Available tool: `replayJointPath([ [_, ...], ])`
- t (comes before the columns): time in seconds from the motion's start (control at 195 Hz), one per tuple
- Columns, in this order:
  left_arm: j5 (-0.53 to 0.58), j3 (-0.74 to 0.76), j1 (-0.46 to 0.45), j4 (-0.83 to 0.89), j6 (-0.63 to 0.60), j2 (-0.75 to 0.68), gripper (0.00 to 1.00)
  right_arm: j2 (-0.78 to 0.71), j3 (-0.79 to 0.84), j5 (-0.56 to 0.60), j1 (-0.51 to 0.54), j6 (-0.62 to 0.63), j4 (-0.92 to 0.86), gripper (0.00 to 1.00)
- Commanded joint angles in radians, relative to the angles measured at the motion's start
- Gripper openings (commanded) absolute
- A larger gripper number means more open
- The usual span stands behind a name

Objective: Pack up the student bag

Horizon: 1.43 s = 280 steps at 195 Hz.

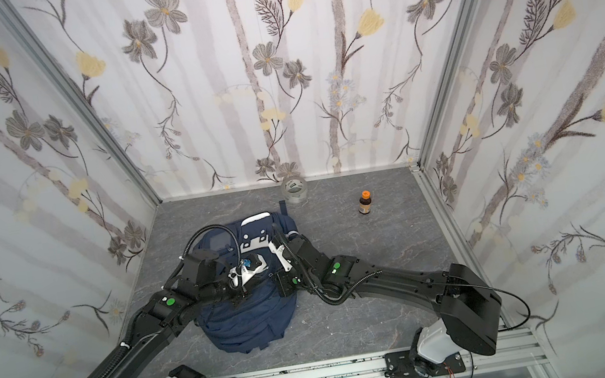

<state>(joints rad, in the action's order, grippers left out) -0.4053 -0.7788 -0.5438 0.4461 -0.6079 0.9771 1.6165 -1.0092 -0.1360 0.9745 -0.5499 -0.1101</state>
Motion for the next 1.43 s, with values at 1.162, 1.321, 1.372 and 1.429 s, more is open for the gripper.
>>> replayJointPath([
  [1.162,0.027,-0.062,0.003,-0.154,0.088,0.085,0.0,0.111,-0.18,0.083,-0.172,0.066,-0.114,0.27],
  [1.321,0.037,-0.074,0.004,-0.27,0.205,0.115,0.43,0.022,-0.149,0.139,-0.176,0.098,-0.124,0.48],
  [1.372,0.015,-0.073,0.004,-0.292,0.226,0.111,0.65,-0.012,-0.131,0.147,-0.178,0.111,-0.125,0.55],
  [1.429,0.003,-0.07,0.004,-0.306,0.245,0.101,0.78,-0.07,-0.106,0.154,-0.181,0.129,-0.125,0.6],
])
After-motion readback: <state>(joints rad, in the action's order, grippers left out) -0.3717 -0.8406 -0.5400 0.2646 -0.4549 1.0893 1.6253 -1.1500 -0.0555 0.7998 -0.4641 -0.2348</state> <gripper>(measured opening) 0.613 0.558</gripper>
